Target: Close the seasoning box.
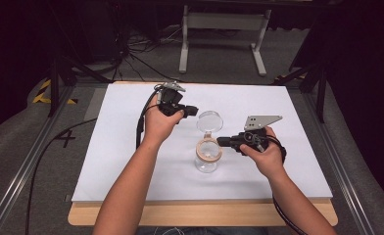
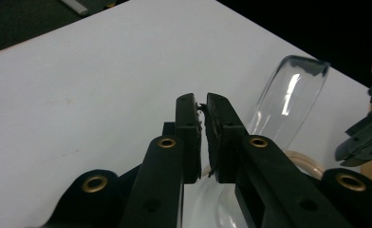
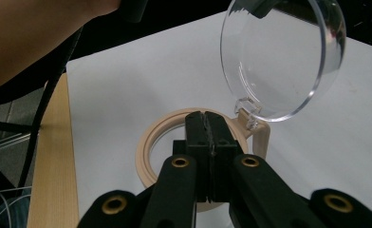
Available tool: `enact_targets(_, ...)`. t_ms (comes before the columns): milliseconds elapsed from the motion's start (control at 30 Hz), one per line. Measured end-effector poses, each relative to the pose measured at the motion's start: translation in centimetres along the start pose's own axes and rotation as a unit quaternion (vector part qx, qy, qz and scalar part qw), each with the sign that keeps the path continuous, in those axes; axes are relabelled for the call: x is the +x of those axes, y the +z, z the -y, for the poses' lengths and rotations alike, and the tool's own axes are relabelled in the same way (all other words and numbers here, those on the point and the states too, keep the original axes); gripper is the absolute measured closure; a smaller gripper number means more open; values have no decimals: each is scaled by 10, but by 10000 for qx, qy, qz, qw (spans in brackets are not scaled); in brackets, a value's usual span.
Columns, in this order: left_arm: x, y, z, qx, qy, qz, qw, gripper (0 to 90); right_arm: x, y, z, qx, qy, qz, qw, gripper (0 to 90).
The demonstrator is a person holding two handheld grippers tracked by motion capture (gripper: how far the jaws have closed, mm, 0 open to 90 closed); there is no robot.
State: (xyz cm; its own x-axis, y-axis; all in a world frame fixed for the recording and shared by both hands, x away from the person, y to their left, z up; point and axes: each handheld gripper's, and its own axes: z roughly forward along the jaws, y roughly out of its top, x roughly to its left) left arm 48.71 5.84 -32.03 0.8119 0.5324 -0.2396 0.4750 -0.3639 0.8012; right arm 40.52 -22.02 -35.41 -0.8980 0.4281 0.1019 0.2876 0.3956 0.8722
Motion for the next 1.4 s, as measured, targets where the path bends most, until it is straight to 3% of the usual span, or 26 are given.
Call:
enact_targets(267, -10, -3, -4, -112, 94, 207, 9997, 863, -2, 2, 1, -74, 103, 41, 9999, 900)
enact_targets(433, -14, -6, -3, -46, 214, 201, 9996, 861, -1, 2, 1, -141, 128, 27, 9998, 900)
enact_targets(600, -21, -10, -1, -12, 322, 341, 9989, 856, 1, 1, 0, -147, 100, 14, 9998, 900)
enact_targets(767, -26, -14, 2, 28, 450, 326, 9985, 844, 3, 2, 0, -120, 117, -25, 9999, 900)
enact_targets(900, -27, -19, 5, -2, 395, 328, 9987, 837, 3, 2, 0, -92, 114, -53, 9999, 900)
enact_targets(1267, -33, -42, 27, 85, 394, 346, 9986, 815, 10, 1, 0, 231, -14, -138, 9996, 900)
enact_targets(1333, -38, -51, 36, 231, 502, 250, 9982, 809, 11, 1, 0, 319, -46, -168, 9993, 900)
enact_targets(1400, -39, -54, 40, 205, 496, 229, 9983, 805, 13, 0, 0, 392, -95, -195, 9990, 900)
